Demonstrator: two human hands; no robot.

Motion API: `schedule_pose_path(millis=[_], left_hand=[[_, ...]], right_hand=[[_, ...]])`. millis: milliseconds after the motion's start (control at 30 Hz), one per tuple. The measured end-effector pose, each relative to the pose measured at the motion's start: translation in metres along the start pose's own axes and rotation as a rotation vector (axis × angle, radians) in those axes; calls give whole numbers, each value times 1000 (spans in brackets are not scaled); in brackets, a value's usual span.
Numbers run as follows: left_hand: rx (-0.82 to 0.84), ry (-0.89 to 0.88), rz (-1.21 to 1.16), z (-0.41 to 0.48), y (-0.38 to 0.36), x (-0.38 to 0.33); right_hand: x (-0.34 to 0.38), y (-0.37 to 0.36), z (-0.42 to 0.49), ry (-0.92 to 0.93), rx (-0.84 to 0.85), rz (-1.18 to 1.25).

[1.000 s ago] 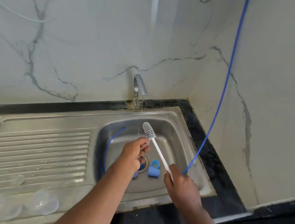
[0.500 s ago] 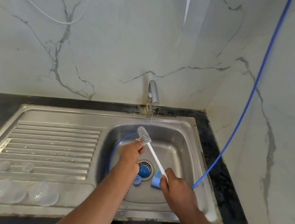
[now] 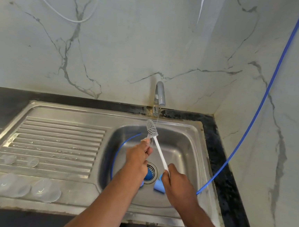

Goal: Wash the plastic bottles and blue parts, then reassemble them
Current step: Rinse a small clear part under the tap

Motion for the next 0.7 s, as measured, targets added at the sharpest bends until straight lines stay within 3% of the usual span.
schedule_pose_path(millis=[133,367,500,700], left_hand=[[6,-16,-121,12,10,-18],[33,-73,16,12,12,-20],[10,-99,-87,22,23,-26],[136,-158,82,21,23,-27]], right_hand=[[-5,-5,-15,1,68,4],[7,-3,-2,-12,53,132],[13,-7,-12,-11,97,109],[11,-7,-1,-29,97,116]])
Point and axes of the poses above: each hand's wrist, its own z-axis towards the middle knuckle, its own y-axis out of the back of the hand, x = y × z, the point moved 3 cm from there along z, towards the middle knuckle, and after that the axes turned 2 degrees about y, right-handed, at the moved point
